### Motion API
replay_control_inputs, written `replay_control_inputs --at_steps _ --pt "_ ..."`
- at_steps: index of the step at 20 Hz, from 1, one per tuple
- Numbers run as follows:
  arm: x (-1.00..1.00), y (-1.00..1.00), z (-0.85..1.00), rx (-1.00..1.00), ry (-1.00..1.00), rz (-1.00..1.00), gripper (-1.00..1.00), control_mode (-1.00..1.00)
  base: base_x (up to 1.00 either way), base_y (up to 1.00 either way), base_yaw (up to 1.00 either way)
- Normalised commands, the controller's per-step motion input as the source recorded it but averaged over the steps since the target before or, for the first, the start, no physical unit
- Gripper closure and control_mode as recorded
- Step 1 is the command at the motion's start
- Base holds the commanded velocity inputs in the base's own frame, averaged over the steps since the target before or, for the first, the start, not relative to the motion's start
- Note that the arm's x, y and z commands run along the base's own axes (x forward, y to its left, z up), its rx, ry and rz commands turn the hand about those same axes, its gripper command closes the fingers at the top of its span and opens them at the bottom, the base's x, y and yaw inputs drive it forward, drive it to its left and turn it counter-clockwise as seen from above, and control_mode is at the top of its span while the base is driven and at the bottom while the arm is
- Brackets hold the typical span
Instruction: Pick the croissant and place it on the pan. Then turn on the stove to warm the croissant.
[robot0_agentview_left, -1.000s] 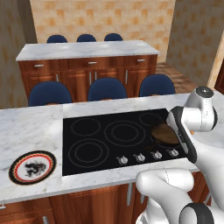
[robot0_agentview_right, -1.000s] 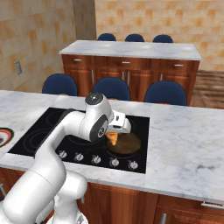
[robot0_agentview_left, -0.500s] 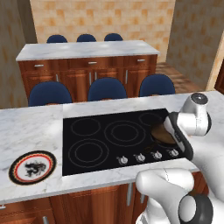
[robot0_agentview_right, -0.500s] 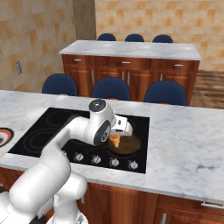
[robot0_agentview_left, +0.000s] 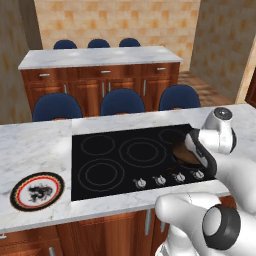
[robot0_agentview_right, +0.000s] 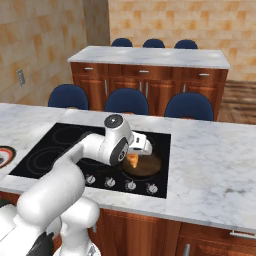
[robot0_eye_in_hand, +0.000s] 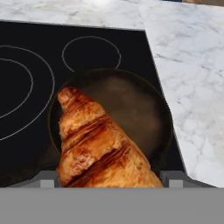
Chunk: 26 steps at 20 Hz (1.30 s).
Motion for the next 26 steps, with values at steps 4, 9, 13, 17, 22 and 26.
replay_control_inputs --at_steps 4,9,13,17,22,26 --pt "0.21 -0.02 -0.15 0.00 0.00 0.00 1.00 -1.00 0.00 0.00 0.00" --pt "0.35 -0.04 -0.28 -0.01 0.00 0.00 1.00 -1.00 0.00 0.00 0.00" --pt "0.32 -0.14 -0.22 0.00 0.00 0.00 1.00 -1.00 0.00 0.00 0.00" --pt "0.12 -0.05 -0.06 0.00 0.00 0.00 1.00 -1.00 0.00 0.00 0.00" --pt "0.00 0.00 -0.06 0.00 0.00 0.00 1.00 -1.00 0.00 0.00 0.00" --pt "0.00 0.00 -0.21 0.00 0.00 0.00 1.00 -1.00 0.00 0.00 0.00"
